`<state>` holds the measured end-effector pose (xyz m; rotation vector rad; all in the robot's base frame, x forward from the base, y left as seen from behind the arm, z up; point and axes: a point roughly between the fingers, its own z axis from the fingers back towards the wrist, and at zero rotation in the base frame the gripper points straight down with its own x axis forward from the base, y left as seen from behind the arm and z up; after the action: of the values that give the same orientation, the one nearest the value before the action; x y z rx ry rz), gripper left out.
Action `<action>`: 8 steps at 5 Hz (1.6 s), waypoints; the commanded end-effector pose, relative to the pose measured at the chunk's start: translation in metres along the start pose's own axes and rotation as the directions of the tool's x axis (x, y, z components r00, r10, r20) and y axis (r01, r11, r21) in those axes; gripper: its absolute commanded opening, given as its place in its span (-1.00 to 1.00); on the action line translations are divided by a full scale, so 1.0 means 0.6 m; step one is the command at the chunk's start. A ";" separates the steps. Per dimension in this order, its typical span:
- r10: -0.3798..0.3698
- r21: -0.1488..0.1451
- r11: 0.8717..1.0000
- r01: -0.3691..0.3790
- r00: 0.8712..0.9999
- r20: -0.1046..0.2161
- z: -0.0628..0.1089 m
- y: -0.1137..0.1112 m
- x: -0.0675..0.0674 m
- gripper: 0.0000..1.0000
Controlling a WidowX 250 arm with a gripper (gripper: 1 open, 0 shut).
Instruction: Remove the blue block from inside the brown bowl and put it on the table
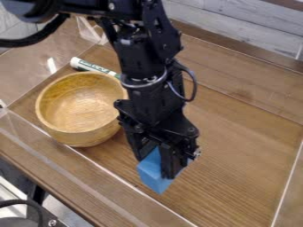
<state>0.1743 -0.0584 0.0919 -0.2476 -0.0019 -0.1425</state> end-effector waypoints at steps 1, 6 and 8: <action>-0.018 0.001 1.000 0.018 1.000 0.020 0.003 -0.003 0.007 -1.00; -0.052 0.012 0.999 0.052 0.998 0.027 -0.022 0.004 0.017 -1.00; -0.050 0.024 0.998 0.050 0.998 0.026 -0.032 0.009 0.022 -1.00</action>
<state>0.1833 -0.0579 0.0668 -0.2289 -0.0060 -0.1670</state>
